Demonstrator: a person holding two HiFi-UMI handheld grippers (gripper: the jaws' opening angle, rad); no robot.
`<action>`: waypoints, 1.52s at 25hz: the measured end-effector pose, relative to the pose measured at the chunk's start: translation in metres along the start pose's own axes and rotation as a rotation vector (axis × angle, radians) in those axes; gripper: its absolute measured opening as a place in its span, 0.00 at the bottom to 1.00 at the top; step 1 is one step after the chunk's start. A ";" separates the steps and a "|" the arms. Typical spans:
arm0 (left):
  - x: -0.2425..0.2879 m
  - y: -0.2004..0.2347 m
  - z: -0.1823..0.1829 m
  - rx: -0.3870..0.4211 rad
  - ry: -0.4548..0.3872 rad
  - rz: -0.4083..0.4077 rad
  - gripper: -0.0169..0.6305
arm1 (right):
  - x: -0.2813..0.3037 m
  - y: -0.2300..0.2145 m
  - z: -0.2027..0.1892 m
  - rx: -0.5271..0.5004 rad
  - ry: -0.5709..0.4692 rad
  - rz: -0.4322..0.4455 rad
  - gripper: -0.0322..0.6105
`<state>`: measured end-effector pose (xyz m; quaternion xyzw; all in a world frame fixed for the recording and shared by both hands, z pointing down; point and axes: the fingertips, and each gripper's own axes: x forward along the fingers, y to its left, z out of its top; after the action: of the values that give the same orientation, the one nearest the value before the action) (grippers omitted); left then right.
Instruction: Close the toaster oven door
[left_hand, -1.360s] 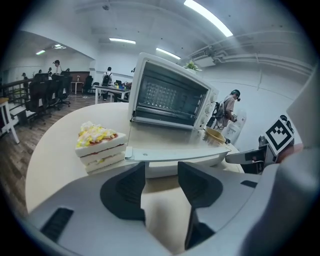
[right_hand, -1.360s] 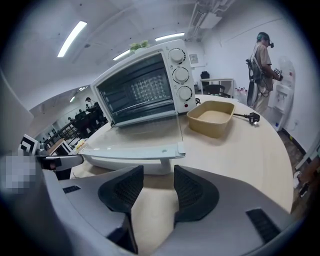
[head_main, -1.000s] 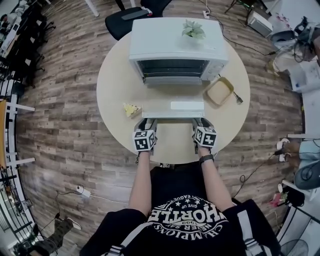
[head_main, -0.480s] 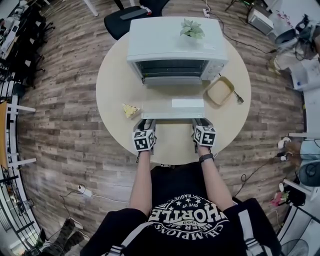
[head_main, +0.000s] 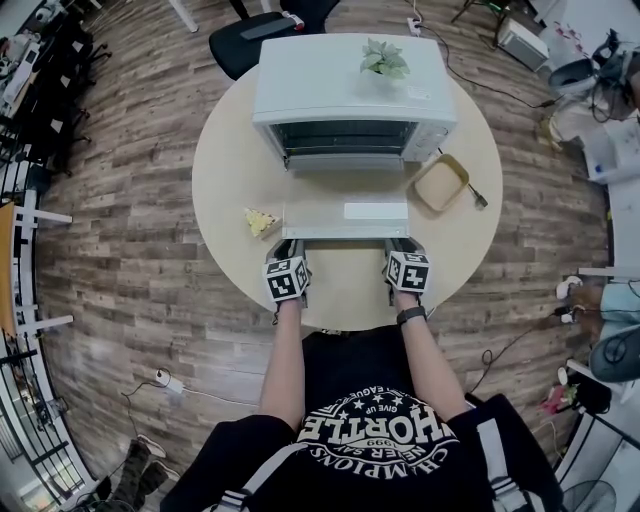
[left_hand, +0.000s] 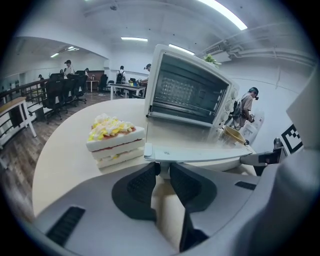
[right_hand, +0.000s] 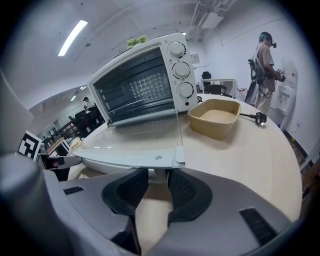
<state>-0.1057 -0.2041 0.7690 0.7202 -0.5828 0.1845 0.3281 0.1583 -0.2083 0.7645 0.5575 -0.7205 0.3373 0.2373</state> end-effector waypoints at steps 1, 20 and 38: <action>0.001 0.000 0.000 0.000 0.001 0.003 0.18 | 0.000 0.000 0.000 -0.002 0.001 0.000 0.25; -0.002 -0.001 0.004 -0.013 -0.009 0.012 0.16 | -0.002 -0.003 0.003 0.012 -0.007 0.012 0.20; -0.007 -0.004 0.012 0.001 -0.015 -0.011 0.16 | -0.009 -0.001 0.011 0.036 -0.018 0.000 0.20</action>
<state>-0.1053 -0.2064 0.7548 0.7249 -0.5810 0.1776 0.3247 0.1623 -0.2110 0.7517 0.5648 -0.7163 0.3452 0.2208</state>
